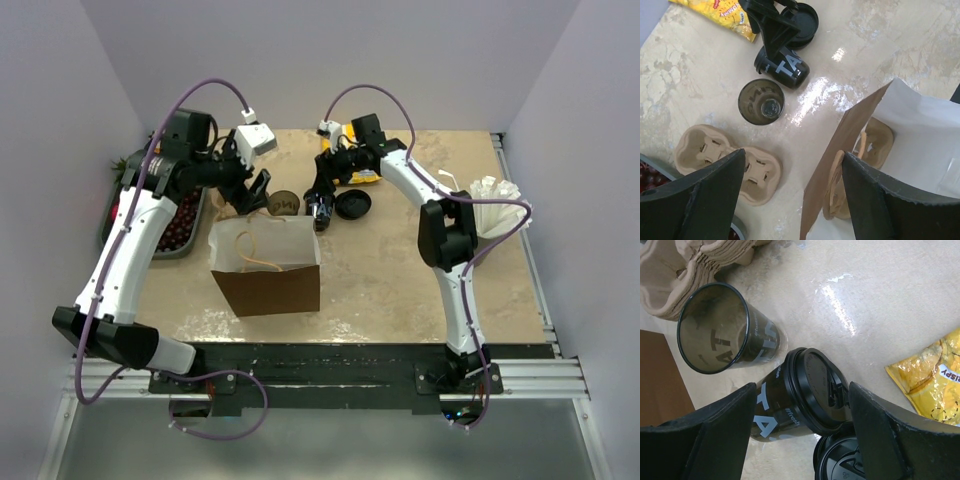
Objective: Pack the takeout coffee
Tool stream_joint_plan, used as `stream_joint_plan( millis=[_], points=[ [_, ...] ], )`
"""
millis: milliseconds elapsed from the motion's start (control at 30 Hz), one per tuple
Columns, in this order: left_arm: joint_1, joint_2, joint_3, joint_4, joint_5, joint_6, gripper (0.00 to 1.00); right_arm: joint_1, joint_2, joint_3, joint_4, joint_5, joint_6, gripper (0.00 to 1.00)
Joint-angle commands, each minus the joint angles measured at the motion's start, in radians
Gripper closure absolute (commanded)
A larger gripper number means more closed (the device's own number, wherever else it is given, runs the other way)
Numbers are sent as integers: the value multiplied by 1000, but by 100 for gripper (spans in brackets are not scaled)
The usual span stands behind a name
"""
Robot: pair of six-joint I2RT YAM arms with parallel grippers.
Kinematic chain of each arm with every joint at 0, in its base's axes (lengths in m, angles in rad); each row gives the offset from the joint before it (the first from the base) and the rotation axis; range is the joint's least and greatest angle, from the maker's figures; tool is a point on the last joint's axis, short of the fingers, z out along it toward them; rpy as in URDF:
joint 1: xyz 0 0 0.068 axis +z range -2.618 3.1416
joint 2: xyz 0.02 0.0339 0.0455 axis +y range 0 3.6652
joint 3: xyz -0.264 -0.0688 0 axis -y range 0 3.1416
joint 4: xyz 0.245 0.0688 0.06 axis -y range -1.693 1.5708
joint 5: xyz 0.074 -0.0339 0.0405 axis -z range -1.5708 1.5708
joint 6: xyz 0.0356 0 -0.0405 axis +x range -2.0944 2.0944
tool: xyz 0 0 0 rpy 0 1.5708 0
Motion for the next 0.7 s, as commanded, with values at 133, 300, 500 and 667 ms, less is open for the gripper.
stream_joint_plan(
  millis=[133, 300, 500, 667],
  points=[
    [17, 52, 126, 31, -5, -16, 18, -7, 22, 23, -4, -58, -82, 24],
    [17, 61, 139, 34, -23, -8, 18, -8, 39, 32, -19, -84, -85, 26],
    [19, 64, 157, 31, -48, 1, 18, -8, 45, 32, -45, -86, -106, 31],
    [19, 58, 157, 30, -63, 9, 18, -8, 12, 11, -71, -98, -163, 48]
  ],
)
